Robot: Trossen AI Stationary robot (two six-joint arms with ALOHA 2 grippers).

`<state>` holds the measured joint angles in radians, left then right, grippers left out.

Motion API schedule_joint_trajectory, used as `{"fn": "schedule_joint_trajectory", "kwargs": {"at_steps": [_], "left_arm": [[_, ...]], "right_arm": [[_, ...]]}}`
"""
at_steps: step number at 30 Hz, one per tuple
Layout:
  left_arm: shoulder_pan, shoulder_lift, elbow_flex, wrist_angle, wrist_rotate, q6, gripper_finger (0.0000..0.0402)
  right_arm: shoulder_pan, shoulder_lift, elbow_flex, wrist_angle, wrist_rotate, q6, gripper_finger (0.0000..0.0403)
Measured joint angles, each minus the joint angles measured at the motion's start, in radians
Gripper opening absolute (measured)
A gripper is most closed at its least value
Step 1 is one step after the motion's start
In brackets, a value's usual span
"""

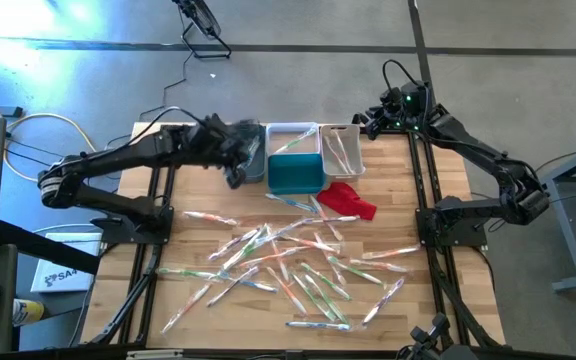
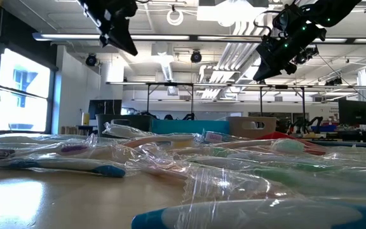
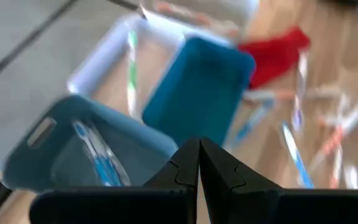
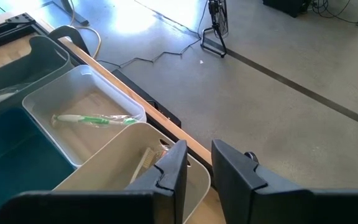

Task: Pick & Place Toothbrushes
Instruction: Put the orange toothbrush into the white bin

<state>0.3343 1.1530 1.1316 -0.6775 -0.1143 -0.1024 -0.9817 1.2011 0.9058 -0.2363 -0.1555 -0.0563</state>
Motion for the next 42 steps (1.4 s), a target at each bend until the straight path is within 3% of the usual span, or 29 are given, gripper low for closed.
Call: {"fn": "schedule_joint_trajectory", "kwargs": {"at_steps": [13,42], "left_arm": [[-0.073,0.0,0.0,-0.292,-0.001,-0.073,0.0007],[-0.073,0.043,0.001,-0.292,-0.011,-0.084,0.0007]], "right_arm": [[0.0,0.0,0.0,0.0,-0.003,0.0,0.0067],[0.0,0.0,0.0,0.0,-0.003,0.0,0.0067]]}}
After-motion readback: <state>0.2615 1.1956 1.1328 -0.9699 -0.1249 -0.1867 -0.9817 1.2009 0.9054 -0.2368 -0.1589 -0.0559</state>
